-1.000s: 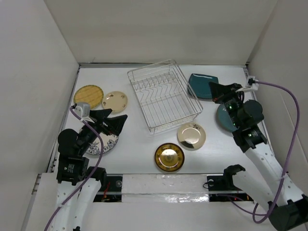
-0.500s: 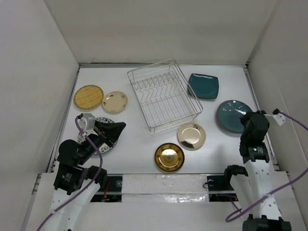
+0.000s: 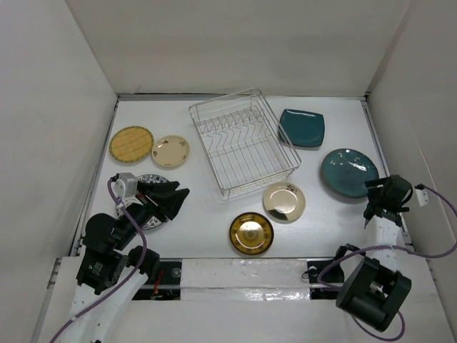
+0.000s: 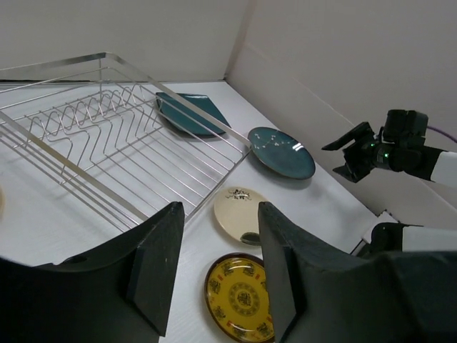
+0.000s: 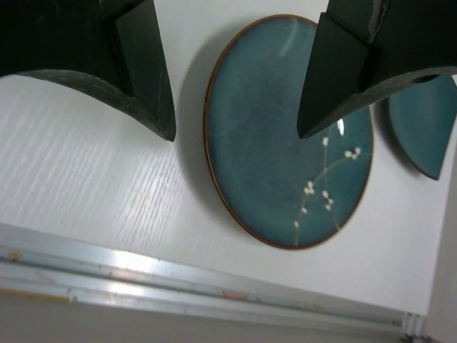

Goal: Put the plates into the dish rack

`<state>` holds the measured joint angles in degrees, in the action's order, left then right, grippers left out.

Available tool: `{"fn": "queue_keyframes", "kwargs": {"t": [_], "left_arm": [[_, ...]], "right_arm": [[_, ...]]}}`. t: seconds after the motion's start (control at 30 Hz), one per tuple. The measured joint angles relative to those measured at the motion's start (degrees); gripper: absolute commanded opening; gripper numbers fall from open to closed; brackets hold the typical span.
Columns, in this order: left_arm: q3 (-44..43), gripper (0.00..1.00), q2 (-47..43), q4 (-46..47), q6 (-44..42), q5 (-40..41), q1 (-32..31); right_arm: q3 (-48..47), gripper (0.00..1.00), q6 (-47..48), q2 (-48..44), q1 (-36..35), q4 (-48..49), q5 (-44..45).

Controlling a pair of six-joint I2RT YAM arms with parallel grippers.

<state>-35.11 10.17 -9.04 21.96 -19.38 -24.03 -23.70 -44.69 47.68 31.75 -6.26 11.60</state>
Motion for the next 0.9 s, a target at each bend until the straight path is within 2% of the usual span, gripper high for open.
{"fn": "queue_keyframes", "kwargs": {"t": [0.3,0.47,0.6,0.63,0.7,0.77,0.9], "left_arm": [[0.00,0.46,-0.90,-0.42,0.22,1.95,-0.70],[0.00,0.46,-0.92,-0.57,0.22,2.43,-0.70],[0.00,0.45,-0.92,-0.72,0.22,2.95,-0.70],[0.00,0.45,-0.92,-0.72,0.22,3.08,-0.70],[0.00,0.43,-0.90,-0.72,0.24,3.41,-0.70],[0.00,0.43,-0.87,-0.74,0.24,3.78,-0.70],[0.00,0.42,-0.85,-0.98,0.24,4.63,-0.72]], "right_arm": [[2.12,0.71,-4.50,16.06,0.20,10.54,-15.23],[3.26,0.66,-9.07,22.25,0.20,16.35,-19.52],[3.67,0.58,-11.78,25.40,0.59,21.31,-20.85],[3.67,0.51,-12.28,26.51,0.76,22.69,-21.29],[3.67,0.44,-13.46,28.70,0.94,24.92,-22.12],[3.67,0.29,-14.45,29.94,0.92,25.81,-22.64],[3.67,0.07,-16.24,29.94,1.09,25.92,-22.62]]}}
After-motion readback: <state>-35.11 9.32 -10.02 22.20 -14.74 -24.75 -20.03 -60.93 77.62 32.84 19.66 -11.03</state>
